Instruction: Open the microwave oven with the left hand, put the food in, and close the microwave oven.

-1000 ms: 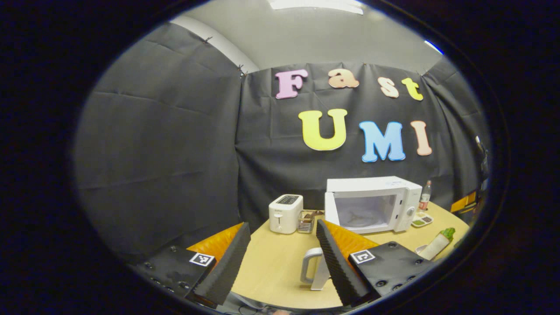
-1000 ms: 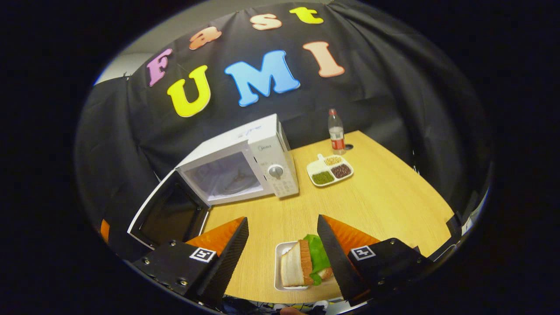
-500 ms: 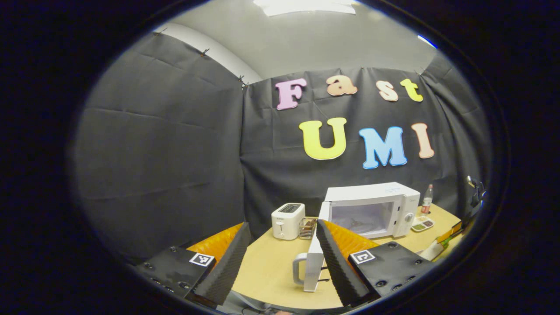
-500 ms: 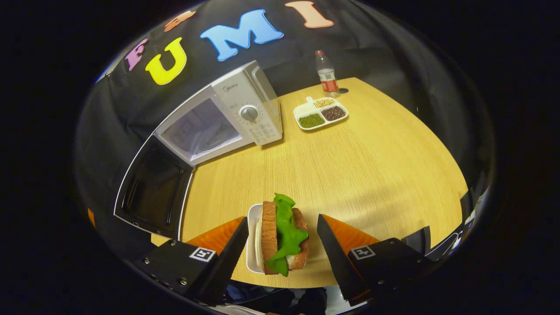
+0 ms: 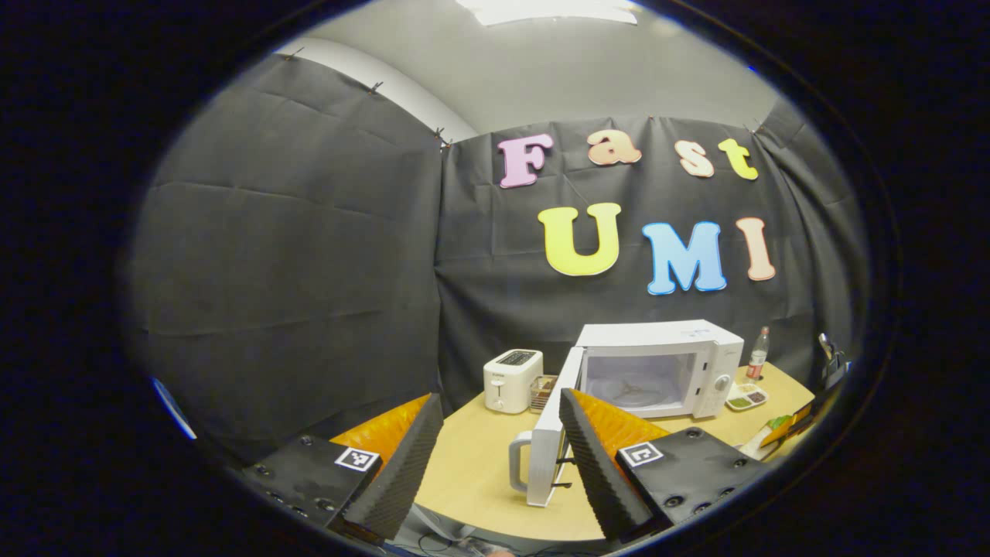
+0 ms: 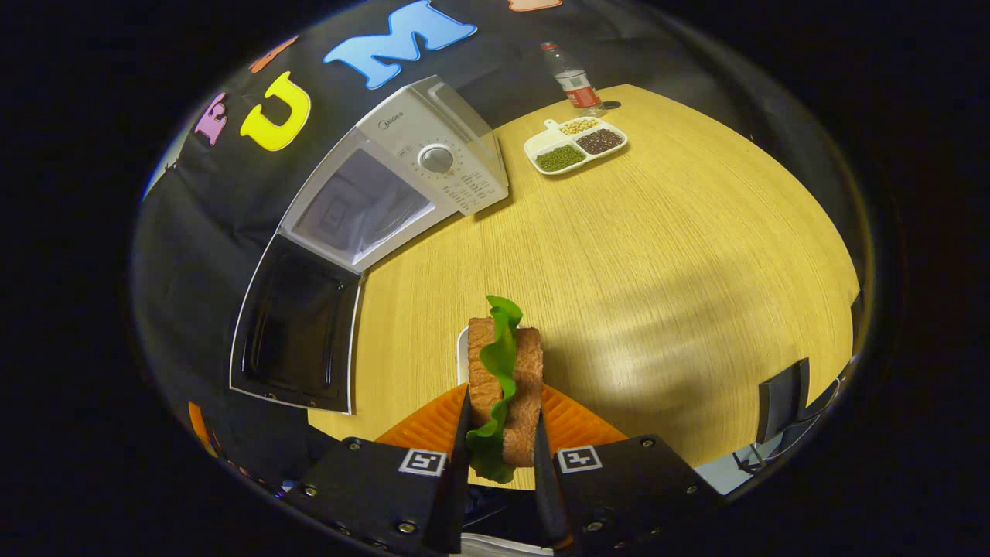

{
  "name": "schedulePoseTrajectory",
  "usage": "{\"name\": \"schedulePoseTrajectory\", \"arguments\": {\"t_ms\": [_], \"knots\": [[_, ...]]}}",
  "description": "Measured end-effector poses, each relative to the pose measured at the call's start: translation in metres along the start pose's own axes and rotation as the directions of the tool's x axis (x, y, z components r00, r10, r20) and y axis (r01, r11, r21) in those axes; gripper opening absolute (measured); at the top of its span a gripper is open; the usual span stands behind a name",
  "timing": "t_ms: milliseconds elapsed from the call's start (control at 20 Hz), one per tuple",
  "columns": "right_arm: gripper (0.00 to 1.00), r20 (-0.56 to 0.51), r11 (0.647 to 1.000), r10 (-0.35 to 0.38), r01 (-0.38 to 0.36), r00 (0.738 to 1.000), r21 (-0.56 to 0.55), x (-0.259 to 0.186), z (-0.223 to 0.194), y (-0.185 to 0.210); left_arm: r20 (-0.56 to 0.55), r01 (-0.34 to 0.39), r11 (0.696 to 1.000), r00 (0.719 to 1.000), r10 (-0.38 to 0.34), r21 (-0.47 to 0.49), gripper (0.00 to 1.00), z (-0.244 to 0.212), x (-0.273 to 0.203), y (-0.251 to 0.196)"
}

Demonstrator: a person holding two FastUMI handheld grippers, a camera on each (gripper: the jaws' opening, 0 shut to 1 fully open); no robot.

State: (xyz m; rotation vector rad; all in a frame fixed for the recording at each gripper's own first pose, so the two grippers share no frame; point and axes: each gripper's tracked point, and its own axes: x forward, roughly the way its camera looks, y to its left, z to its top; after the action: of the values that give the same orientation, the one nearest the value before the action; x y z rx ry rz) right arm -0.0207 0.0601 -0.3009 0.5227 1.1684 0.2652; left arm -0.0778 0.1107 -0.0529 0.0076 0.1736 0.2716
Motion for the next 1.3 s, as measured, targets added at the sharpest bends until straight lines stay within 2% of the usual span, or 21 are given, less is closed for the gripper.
{"name": "schedulePoseTrajectory", "arguments": {"t_ms": [50, 250, 350, 400, 550, 700, 750, 800, 1050, 1150, 1300], "knots": [[0.38, 0.01, 1.0, 0.006, -0.006, 1.0, -0.004, -0.003, 0.004, 0.005, 0.005, -0.002, 1.0, 1.0, 0.002, -0.007, 0.97, 0.001, 0.004, 0.001], [0.37, 0.093, 0.998, 0.07, -0.069, 0.993, -0.016, -0.018, 0.03, 0.043, 0.025, 0.001, 1.0, 1.0, -0.001, -0.014, 0.97, 0.005, 0.031, 0.007], [0.37, 0.142, 0.995, 0.101, -0.098, 0.985, -0.028, -0.022, 0.043, 0.067, 0.032, 0.016, 1.0, 0.999, -0.015, -0.02, 0.96, 0.009, 0.047, 0.009], [0.37, 0.17, 0.994, 0.109, -0.105, 0.979, -0.033, -0.022, 0.05, 0.079, 0.039, 0.02, 1.0, 0.999, -0.019, -0.023, 1.0, 0.012, 0.056, 0.01], [0.38, 0.253, 0.992, 0.124, -0.115, 0.96, -0.05, -0.014, 0.071, 0.113, 0.058, 0.036, 0.999, 0.998, -0.034, -0.038, 0.96, 0.021, 0.08, 0.017], [0.37, 0.305, 0.989, 0.146, -0.142, 0.941, -0.036, 0.007, 0.089, 0.147, 0.068, 0.034, 0.999, 0.997, -0.032, -0.03, 0.97, 0.028, 0.099, 0.035], [0.37, 0.325, 0.989, 0.15, -0.147, 0.934, -0.033, 0.014, 0.093, 0.156, 0.067, 0.036, 0.999, 0.997, -0.034, -0.028, 0.93, 0.028, 0.105, 0.039], [0.37, 0.345, 0.989, 0.148, -0.145, 0.927, -0.035, 0.021, 0.1, 0.165, 0.066, 0.034, 0.999, 0.997, -0.032, -0.025, 0.97, 0.028, 0.111, 0.043], [0.37, 0.44, 0.985, 0.157, -0.174, 0.884, -0.001, 0.06, 0.124, 0.2, 0.06, 0.021, 1.0, 0.998, -0.02, -0.014, 0.94, 0.028, 0.136, 0.075], [0.37, 0.476, 0.984, 0.159, -0.176, 0.865, -0.009, 0.076, 0.135, 0.211, 0.038, 0.024, 0.999, 0.999, -0.023, -0.031, 1.0, 0.025, 0.147, 0.085], [0.37, 0.51, 0.983, 0.154, -0.183, 0.846, 0.007, 0.104, 0.145, 0.224, 0.019, 0.021, 0.999, 1.0, -0.02, -0.038, 0.96, 0.019, 0.163, 0.1]]}}
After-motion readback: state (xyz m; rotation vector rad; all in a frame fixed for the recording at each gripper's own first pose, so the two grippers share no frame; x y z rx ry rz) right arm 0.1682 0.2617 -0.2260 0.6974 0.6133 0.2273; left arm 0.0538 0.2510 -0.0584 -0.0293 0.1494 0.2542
